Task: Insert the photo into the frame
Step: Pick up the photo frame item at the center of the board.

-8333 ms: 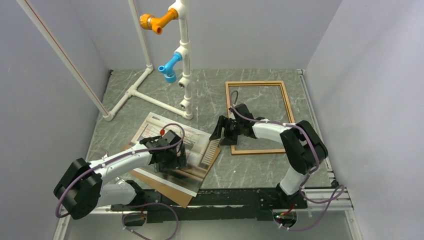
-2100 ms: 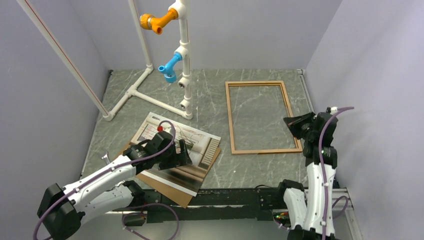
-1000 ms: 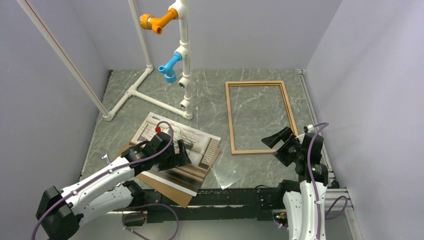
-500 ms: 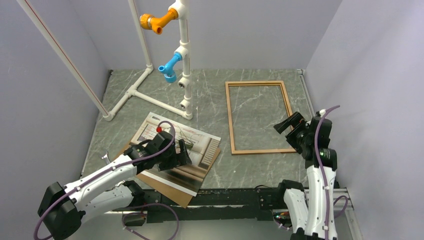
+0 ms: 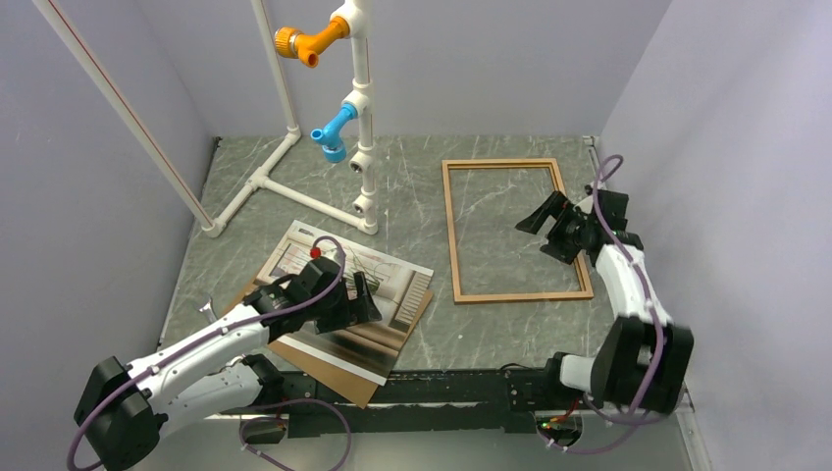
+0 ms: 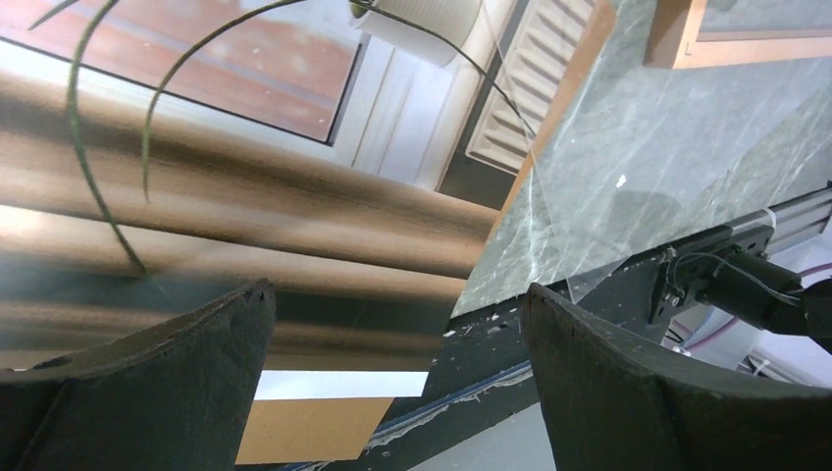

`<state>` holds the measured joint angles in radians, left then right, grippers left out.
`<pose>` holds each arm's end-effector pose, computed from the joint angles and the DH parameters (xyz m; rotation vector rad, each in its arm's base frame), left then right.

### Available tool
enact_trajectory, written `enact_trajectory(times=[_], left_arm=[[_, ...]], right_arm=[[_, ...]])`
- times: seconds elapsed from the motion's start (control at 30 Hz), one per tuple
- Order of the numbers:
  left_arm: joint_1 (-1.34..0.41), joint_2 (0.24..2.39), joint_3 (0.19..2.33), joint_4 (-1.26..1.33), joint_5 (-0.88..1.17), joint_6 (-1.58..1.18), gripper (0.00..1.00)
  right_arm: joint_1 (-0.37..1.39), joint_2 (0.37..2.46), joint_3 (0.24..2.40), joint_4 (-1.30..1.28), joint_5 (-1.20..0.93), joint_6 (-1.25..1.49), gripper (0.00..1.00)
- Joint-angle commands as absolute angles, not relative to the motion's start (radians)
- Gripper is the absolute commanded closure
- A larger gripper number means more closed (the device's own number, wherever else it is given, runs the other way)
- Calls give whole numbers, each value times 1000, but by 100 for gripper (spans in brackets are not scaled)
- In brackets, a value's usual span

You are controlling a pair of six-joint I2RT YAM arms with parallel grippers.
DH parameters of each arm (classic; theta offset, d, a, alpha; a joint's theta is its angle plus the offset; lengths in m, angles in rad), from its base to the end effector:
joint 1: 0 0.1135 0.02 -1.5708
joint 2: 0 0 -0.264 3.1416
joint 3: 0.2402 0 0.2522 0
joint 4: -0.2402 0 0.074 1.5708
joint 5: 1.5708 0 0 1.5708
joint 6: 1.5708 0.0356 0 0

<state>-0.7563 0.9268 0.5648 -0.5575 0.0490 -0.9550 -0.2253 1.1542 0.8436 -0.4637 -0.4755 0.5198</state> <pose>0.1285 -0.1236 0.2068 -0.2418 2.6479 -0.7206 0.2378 -0.0378 0.2633 0.6270 2.2572 0.7025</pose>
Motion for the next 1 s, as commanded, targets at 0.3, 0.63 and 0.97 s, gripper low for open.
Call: enact_trajectory(times=[0.3,0.63,0.97], left_arm=[[-764,1042,495,-215,185,-1034,2],[-765,1179,515,-135,210,-1033,2],[-763,1139,495,-182,169,-1019,1]], right_arm=[[-124,1589,969,-269,-599,463,0],[-39,1697,913,-249,-657,439,1],[58,1476,789,-317,-745,438,6]])
